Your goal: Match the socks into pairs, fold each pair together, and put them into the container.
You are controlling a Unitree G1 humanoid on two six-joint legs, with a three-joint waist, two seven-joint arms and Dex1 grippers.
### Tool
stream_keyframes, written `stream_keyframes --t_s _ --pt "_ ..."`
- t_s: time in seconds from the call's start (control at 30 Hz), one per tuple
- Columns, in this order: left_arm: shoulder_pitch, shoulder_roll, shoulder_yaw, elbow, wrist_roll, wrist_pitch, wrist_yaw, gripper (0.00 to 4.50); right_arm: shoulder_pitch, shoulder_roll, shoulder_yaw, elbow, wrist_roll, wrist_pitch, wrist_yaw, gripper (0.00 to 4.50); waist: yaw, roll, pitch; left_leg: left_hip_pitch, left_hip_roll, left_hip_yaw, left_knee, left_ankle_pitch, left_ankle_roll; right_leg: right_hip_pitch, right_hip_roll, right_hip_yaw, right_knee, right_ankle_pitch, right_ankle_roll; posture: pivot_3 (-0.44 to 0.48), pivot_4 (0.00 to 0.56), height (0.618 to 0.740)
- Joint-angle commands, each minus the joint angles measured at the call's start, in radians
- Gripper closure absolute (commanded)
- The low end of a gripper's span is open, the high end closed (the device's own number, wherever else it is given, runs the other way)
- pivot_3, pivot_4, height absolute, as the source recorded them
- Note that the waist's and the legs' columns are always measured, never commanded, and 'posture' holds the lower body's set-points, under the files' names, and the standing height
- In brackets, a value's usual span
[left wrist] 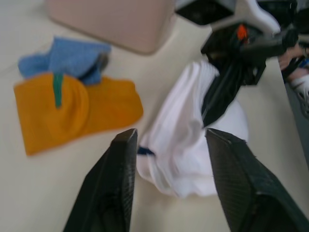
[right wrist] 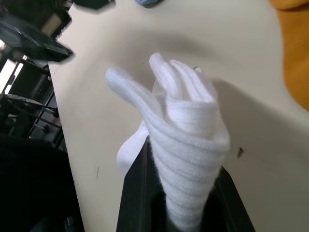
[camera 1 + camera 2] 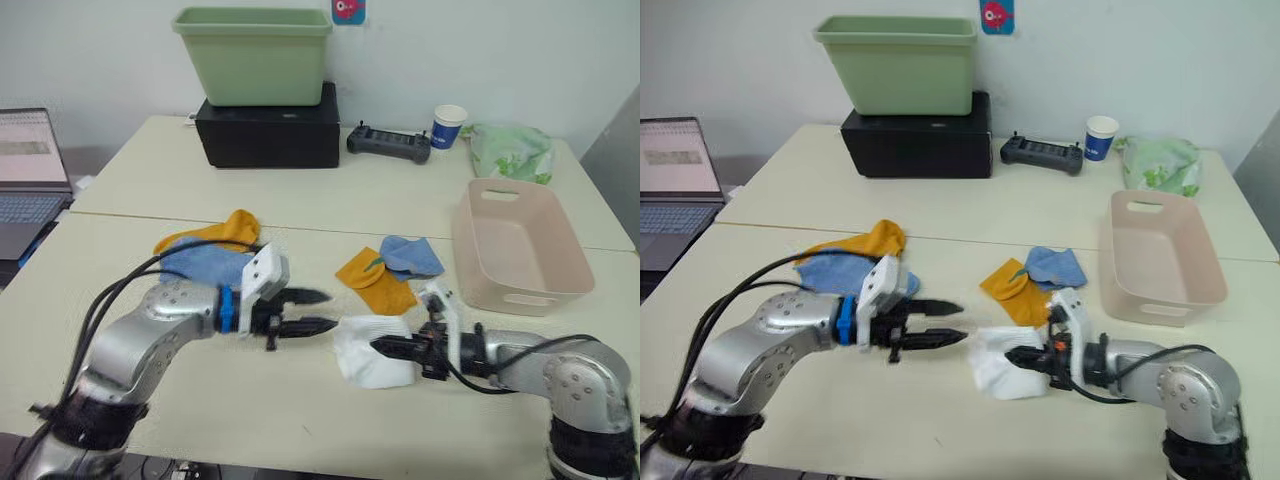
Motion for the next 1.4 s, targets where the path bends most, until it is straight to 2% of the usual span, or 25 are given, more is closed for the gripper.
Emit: stream_keyframes --t_s 0.03,0.13,0.27,0.33,0.4,0.5,0.63,0.8,0.9,1.1,1.3,1.33,1.4 --pt "-0.189 -0.076 -0.046 0.051 0.007 0.017 0.024 1.05 0.046 -0.085 -0.166 -0.114 0.081 -0.077 0.047 4.5 0.009 -0.001 0.0 0.0 0.0 0.0 0.001 0.0 0.0 0.0 0.0 -0.001 0.0 0.0 0.0 0.0 0.15 0.72" --pt "-0.277 -0.123 -0.081 0.118 0.049 -0.005 0.028 0.02 0.054 -0.085 -0.318 -0.116 0.199 -0.117 -0.014 4.5 -0.001 -0.001 0.0 0.001 0.0 0.004 0.0 0.0 0.0 0.001 0.001 -0.001 -0.001 0.0 0.0 0.0 0.15 0.72" --pt "-0.318 -0.145 -0.097 0.16 0.075 -0.025 0.014 0.02 0.036 -0.137 -0.472 -0.078 0.36 -0.189 -0.152 4.5 -0.013 0.0 0.0 0.002 0.001 0.007 -0.001 0.001 0.0 0.0 0.002 0.003 0.0 0.0 0.0 0.0 0.15 0.72" --pt "-0.322 -0.148 -0.105 0.166 0.081 -0.036 -0.006 0.02 -0.034 -0.243 -0.532 -0.028 0.305 -0.24 -0.189 4.5 -0.012 0.0 0.001 0.002 0.001 0.007 0.0 0.001 0.0 0.0 0.002 0.004 0.0 0.0 0.0 0.0 0.15 0.72" --pt "-0.328 -0.154 -0.11 0.168 0.083 -0.038 -0.016 0.02 -0.078 -0.336 -0.533 0.015 0.226 -0.291 -0.195 4.5 -0.009 0.001 0.002 0.003 0.0 0.01 0.001 0.001 0.0 0.0 0.0 0.005 0.001 0.0 0.0 0.0 0.15 0.72" --pt "-0.344 -0.162 -0.106 0.155 0.065 -0.014 -0.02 0.02 -0.062 -0.5 -0.412 0.053 -0.007 -0.447 -0.114 4.5 -0.005 0.001 0.002 0.003 0.0 0.011 0.001 0.002 0.0 0.001 -0.001 0.005 -0.001 0.0 0.0 0.0 0.15 0.72" --pt "-0.362 -0.17 -0.1 0.138 0.056 0.01 -0.01 0.02 -0.043 -0.665 -0.191 0.188 -0.376 -0.798 -0.013 4.5 -0.005 0.0 0.002 0.001 0.0 0.012 0.0 0.001 0.001 0.0 0.0 0.005 -0.002 0.0 0.0 0.0 0.15 0.72" --pt "-0.361 -0.179 -0.101 0.118 0.054 0.022 0.007 0.02 -0.088 -0.765 0.109 0.426 -0.823 -1.278 0.042 4.5 -0.008 0.001 0.002 0.002 0.0 0.013 0.001 0.001 0.001 0.0 -0.001 0.006 -0.001 0.0 0.0 0.0 0.15 0.72" --pt "-0.352 -0.187 -0.103 0.104 0.061 0.022 0.022 0.02 -0.149 -0.769 0.256 0.561 -1.001 -1.451 0.08 4.5 -0.009 0.001 0.002 0.003 0.0 0.014 0.001 0.001 0.001 0.0 -0.001 0.006 0.0 0.0 0.0 0.0 0.15 0.72" --pt "-0.342 -0.194 -0.108 0.093 0.069 0.018 0.042 0.02 -0.269 -0.739 0.388 0.715 -1.186 -1.53 0.163 4.5 -0.007 0.001 0.002 0.002 0.0 0.014 0.002 0.002 0.001 -0.002 -0.001 0.006 0.0 0.0 0.0 0.0 0.15 0.72" --pt "-0.339 -0.197 -0.117 0.093 0.081 0.007 0.045 0.02 -0.367 -0.69 0.421 0.751 -1.19 -1.464 0.339 4.5 -0.008 0.001 0.002 0.002 0.0 0.014 0.002 0.002 0.001 -0.002 -0.002 0.005 0.001 0.0 0.0 0.0 0.15 0.72" --pt "-0.34 -0.199 -0.118 0.096 0.083 0.004 0.045 0.0 -0.386 -0.686 0.415 0.758 -1.185 -1.452 0.361 3.81 -0.008 0.001 0.002 0.002 0.0 0.014 0.002 0.002 0.001 -0.002 -0.002 0.005 0.001 0.0 0.0 0.0 0.15 0.72" --pt "-0.342 -0.201 -0.119 0.101 0.088 0.001 0.046 0.0 -0.416 -0.685 0.403 0.768 -1.175 -1.44 0.405 3.27 -0.007 0.001 0.002 0.002 0.0 0.014 0.002 0.002 0.001 -0.002 -0.003 0.005 0.001 0.0 0.0 0.0 0.15 0.72"
